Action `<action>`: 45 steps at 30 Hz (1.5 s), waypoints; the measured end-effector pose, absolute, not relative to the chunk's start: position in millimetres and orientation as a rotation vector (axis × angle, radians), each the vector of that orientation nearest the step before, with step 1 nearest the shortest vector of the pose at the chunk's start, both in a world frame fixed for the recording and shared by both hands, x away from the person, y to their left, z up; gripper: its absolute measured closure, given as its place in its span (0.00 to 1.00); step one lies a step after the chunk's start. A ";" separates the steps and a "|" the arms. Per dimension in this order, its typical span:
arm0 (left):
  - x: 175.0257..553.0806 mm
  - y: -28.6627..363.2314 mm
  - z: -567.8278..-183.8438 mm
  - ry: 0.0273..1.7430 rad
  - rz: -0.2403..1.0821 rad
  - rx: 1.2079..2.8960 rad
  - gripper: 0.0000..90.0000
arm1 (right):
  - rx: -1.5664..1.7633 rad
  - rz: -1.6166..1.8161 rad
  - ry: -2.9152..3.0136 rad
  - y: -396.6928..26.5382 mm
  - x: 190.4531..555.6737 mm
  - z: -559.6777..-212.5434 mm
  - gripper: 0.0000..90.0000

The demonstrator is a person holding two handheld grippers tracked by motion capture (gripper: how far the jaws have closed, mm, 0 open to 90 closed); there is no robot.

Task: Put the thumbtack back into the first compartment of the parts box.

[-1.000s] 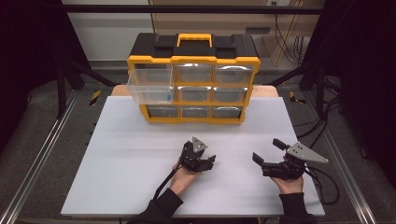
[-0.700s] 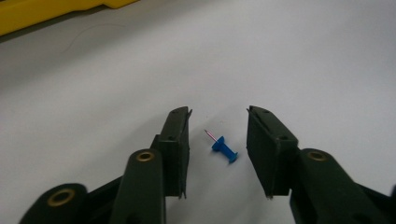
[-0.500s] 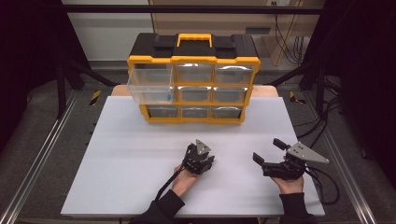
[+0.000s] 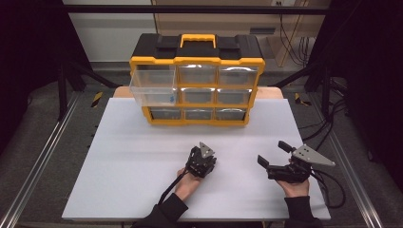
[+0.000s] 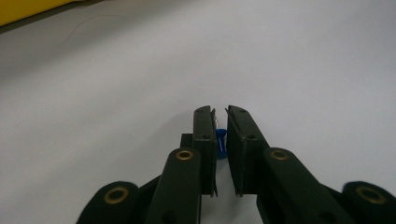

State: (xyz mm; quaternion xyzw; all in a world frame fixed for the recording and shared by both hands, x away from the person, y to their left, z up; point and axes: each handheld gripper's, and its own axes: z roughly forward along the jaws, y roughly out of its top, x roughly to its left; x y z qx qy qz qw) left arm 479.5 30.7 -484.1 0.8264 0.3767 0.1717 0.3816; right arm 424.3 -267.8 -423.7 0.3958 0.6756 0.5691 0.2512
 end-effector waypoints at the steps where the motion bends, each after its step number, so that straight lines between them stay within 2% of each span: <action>1: 479.6 30.9 -484.1 0.961 0.437 2.108 0.90 | 1.086 1.555 1.834 -267.2 424.1 -423.4 0.01; 3: 479.2 31.0 -483.9 0.969 0.429 2.105 0.93 | 1.087 1.550 1.839 -267.5 423.8 -423.3 0.01; 22: 476.8 40.3 -472.8 0.929 0.414 2.086 0.94 | 1.087 1.551 1.839 -267.4 423.7 -423.3 0.01; 45: 457.9 93.2 -375.9 0.810 0.461 1.991 0.94 | 1.081 1.550 1.839 -267.1 423.8 -423.9 0.01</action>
